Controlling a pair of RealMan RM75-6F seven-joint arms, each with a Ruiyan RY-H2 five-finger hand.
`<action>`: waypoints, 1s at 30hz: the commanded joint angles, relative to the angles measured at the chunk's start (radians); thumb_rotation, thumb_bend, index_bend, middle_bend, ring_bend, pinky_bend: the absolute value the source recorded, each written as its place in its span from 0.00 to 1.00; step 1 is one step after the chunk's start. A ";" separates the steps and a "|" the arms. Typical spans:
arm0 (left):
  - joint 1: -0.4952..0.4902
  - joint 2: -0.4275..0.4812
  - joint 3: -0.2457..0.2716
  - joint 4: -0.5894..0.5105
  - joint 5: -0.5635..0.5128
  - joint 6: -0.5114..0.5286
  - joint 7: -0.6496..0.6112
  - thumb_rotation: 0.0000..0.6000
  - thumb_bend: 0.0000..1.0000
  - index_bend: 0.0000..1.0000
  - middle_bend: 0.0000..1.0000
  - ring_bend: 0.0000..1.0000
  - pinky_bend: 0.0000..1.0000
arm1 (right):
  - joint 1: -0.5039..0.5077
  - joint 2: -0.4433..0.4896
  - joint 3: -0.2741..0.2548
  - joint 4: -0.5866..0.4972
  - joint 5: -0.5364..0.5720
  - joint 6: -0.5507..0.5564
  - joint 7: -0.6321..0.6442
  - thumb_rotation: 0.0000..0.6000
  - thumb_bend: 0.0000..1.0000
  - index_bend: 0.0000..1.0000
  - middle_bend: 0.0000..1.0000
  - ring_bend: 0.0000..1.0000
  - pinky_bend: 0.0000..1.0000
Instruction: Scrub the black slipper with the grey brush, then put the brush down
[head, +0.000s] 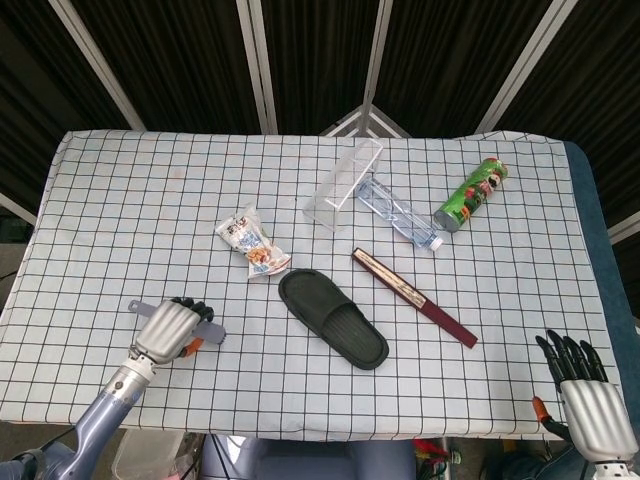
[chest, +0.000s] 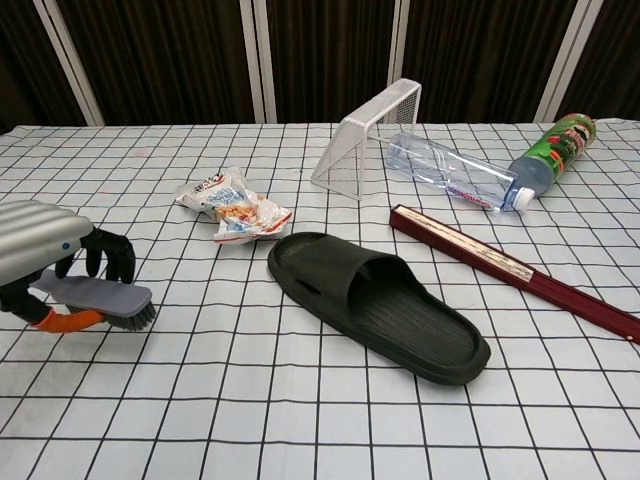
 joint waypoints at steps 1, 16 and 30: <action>-0.024 0.004 -0.027 -0.018 -0.020 -0.018 -0.002 1.00 0.75 0.60 0.61 0.42 0.50 | 0.007 -0.023 -0.007 -0.011 -0.056 0.006 -0.028 0.99 0.42 0.00 0.00 0.00 0.00; -0.214 0.002 -0.239 -0.026 -0.247 -0.165 0.054 1.00 0.75 0.60 0.61 0.42 0.50 | 0.204 -0.244 0.023 -0.089 -0.159 -0.305 -0.259 1.00 0.46 0.00 0.02 0.00 0.00; -0.369 -0.050 -0.305 0.051 -0.416 -0.287 0.027 1.00 0.75 0.59 0.60 0.42 0.50 | 0.343 -0.464 0.053 -0.014 -0.107 -0.484 -0.243 1.00 0.51 0.06 0.16 0.08 0.06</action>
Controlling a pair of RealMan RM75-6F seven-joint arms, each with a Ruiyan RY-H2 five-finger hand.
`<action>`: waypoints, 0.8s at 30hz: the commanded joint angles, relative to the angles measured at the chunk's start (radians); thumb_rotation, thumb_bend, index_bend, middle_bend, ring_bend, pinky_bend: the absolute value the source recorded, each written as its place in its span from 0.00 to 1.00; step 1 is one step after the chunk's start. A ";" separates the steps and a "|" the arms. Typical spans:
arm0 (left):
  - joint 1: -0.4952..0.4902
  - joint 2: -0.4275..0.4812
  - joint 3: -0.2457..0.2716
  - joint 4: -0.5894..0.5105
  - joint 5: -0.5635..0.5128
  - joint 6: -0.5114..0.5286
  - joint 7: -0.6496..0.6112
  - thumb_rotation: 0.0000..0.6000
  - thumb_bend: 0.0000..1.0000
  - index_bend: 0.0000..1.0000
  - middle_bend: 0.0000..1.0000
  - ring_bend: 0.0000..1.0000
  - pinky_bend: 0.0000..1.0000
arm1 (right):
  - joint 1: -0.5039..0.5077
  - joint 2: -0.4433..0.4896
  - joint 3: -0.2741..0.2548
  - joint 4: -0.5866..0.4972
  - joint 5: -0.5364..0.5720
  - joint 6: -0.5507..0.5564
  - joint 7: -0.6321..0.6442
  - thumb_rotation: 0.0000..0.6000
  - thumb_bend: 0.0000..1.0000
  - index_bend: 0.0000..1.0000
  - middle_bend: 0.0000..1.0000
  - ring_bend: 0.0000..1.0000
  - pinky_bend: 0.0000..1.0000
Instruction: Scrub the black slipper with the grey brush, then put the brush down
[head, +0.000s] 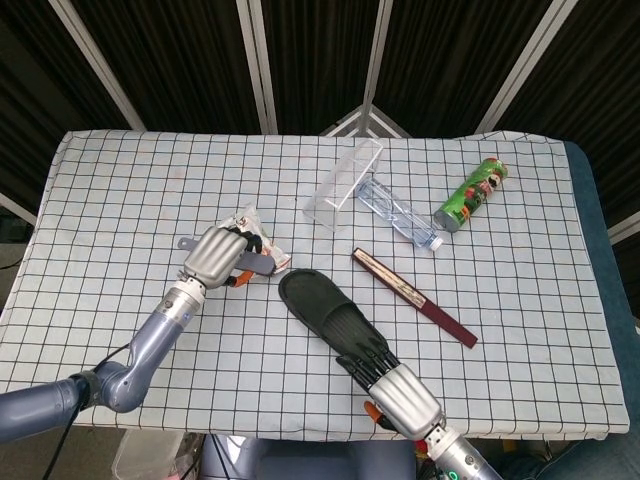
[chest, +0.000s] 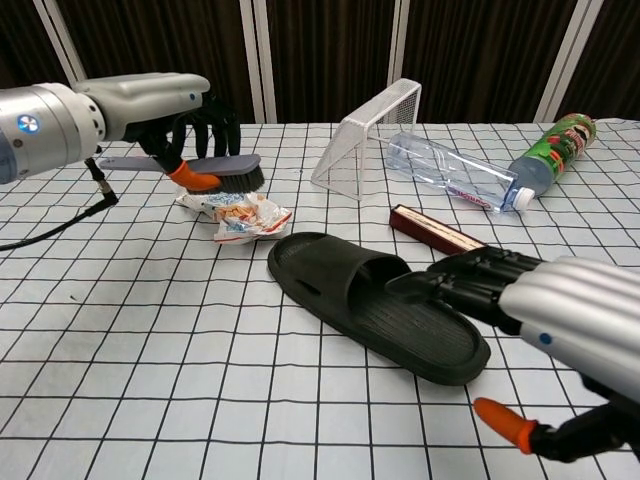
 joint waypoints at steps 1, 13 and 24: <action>-0.036 -0.016 -0.008 0.034 -0.038 -0.045 -0.026 1.00 0.75 0.58 0.60 0.42 0.50 | 0.026 -0.041 0.000 0.031 0.003 -0.021 0.016 1.00 0.51 0.06 0.16 0.08 0.07; -0.129 -0.038 -0.004 0.070 -0.100 -0.128 -0.088 1.00 0.75 0.58 0.60 0.42 0.50 | 0.096 -0.106 -0.014 0.189 -0.021 -0.032 0.160 1.00 0.51 0.01 0.16 0.08 0.07; -0.183 -0.057 0.020 0.095 -0.137 -0.128 -0.091 1.00 0.75 0.58 0.60 0.42 0.50 | 0.150 -0.077 -0.049 0.263 -0.013 -0.069 0.262 1.00 0.51 0.00 0.00 0.02 0.03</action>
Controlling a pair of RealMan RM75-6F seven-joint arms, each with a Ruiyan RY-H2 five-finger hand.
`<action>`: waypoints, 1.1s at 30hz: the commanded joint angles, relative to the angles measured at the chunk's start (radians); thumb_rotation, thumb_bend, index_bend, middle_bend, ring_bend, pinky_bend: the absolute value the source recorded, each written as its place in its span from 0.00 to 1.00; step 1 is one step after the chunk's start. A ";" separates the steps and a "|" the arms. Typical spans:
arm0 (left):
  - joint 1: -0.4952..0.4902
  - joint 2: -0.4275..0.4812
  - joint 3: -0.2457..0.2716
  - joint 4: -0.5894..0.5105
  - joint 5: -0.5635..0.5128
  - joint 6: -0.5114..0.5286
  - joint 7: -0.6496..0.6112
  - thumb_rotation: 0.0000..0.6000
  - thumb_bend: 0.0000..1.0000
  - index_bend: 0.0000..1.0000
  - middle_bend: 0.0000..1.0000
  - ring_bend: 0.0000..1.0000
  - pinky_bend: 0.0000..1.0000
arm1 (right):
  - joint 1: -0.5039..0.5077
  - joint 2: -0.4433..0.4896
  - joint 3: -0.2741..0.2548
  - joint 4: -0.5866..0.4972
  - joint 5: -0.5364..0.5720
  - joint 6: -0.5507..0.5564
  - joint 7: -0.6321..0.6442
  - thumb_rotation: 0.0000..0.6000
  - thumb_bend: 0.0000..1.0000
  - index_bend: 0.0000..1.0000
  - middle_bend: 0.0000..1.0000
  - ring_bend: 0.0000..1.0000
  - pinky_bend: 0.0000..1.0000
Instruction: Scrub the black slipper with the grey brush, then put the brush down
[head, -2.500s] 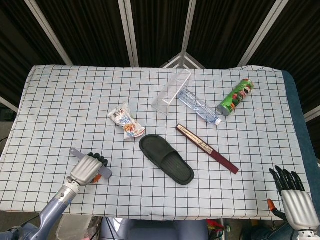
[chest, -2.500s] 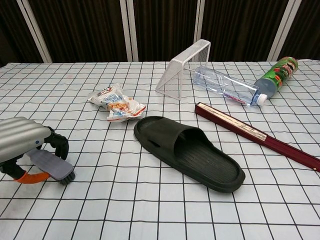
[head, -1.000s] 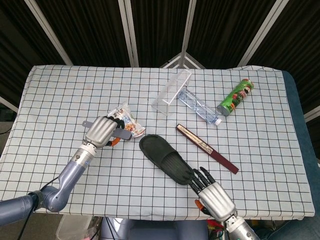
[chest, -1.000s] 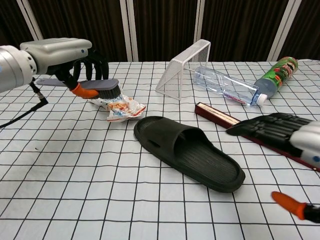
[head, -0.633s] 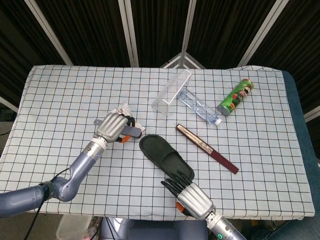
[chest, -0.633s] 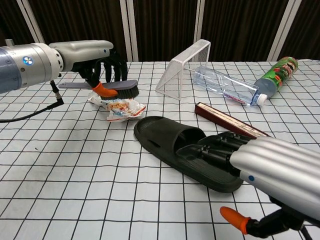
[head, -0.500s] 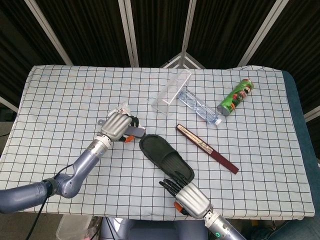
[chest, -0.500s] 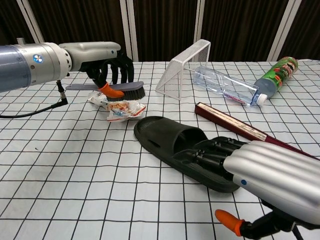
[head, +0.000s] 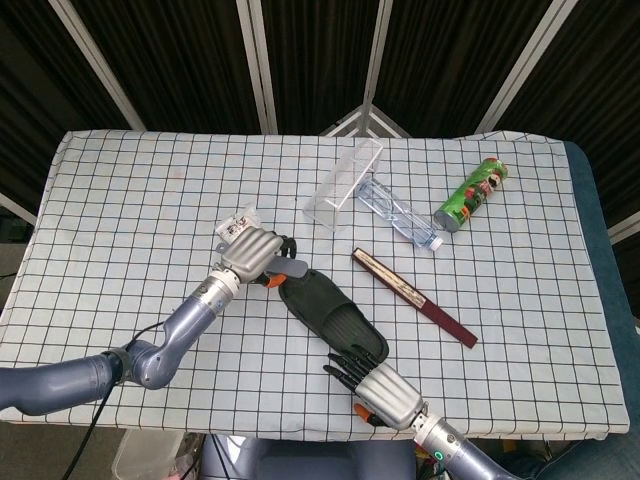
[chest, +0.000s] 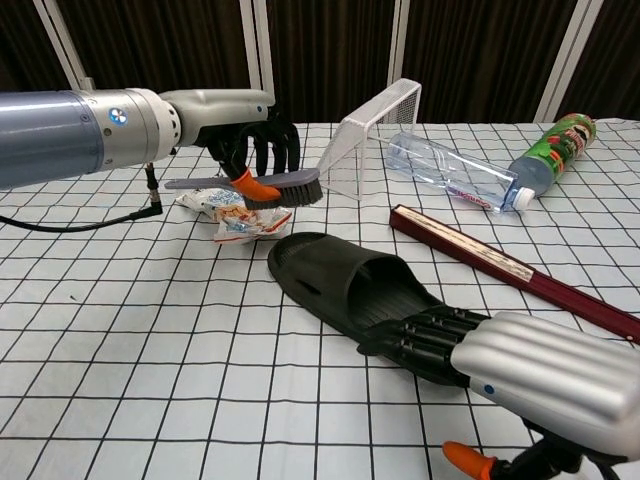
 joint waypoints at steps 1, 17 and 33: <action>-0.010 -0.005 0.010 0.005 -0.010 0.006 0.007 1.00 0.75 0.58 0.60 0.42 0.50 | 0.016 0.012 -0.009 0.014 0.010 -0.016 0.021 1.00 0.51 0.00 0.00 0.01 0.02; -0.086 -0.065 0.046 0.069 -0.085 0.009 0.048 1.00 0.75 0.58 0.60 0.42 0.50 | 0.059 0.018 -0.025 0.094 0.037 -0.020 0.139 1.00 0.51 0.00 0.00 0.00 0.00; -0.138 -0.112 0.064 0.080 -0.104 0.035 0.071 1.00 0.75 0.58 0.60 0.42 0.50 | 0.066 -0.034 -0.076 0.144 0.024 -0.003 0.169 1.00 0.52 0.00 0.00 0.00 0.00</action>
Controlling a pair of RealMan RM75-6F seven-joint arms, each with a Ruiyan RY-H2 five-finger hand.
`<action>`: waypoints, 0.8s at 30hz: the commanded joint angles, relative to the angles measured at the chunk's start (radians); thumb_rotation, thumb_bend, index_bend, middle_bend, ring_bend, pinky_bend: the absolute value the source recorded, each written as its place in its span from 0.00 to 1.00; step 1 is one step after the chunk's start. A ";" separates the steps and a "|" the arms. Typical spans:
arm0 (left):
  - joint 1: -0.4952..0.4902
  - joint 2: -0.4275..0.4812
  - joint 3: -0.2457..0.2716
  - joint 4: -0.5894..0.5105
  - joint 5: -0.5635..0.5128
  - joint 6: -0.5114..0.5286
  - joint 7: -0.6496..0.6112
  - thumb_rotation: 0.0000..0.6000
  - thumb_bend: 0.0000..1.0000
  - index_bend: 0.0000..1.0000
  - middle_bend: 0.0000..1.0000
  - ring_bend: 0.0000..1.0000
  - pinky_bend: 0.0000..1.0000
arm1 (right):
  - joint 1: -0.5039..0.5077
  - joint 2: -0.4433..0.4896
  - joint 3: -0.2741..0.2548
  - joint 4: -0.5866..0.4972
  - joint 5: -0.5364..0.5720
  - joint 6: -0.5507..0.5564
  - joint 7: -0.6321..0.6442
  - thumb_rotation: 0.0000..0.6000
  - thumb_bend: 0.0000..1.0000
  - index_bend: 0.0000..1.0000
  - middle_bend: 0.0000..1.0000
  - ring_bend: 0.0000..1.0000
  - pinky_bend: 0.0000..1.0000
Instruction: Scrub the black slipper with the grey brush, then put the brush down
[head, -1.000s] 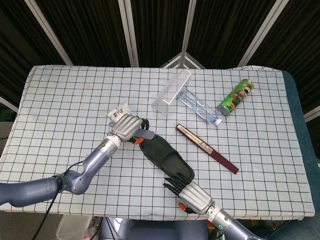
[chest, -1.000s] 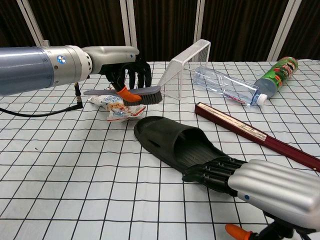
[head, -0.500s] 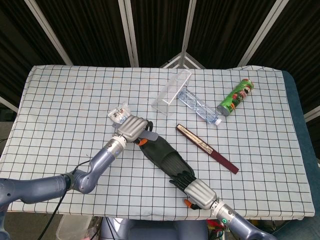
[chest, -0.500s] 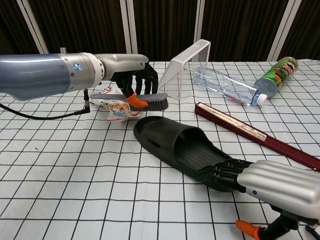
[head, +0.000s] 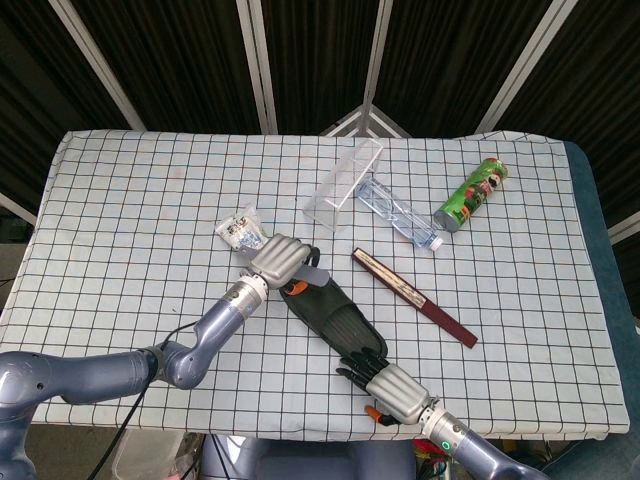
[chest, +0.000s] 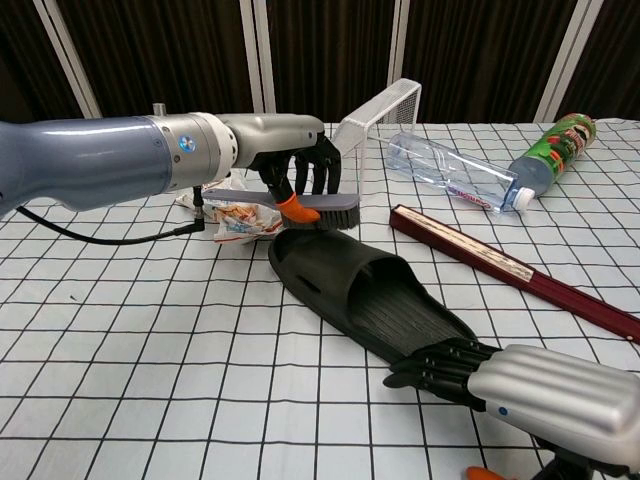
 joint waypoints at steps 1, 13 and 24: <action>-0.006 -0.004 0.004 -0.002 -0.006 0.002 0.003 1.00 0.75 0.58 0.60 0.42 0.50 | -0.001 -0.006 -0.006 0.003 -0.003 0.004 -0.004 1.00 0.52 0.00 0.00 0.00 0.00; -0.022 0.000 0.022 -0.036 -0.026 0.002 0.004 1.00 0.75 0.58 0.60 0.42 0.50 | 0.002 -0.013 -0.016 -0.007 0.003 0.016 -0.027 1.00 0.52 0.00 0.00 0.00 0.00; -0.037 -0.008 0.036 -0.061 -0.036 -0.010 -0.009 1.00 0.75 0.58 0.60 0.42 0.50 | 0.012 -0.015 -0.020 -0.013 0.015 0.009 -0.036 1.00 0.52 0.00 0.00 0.00 0.00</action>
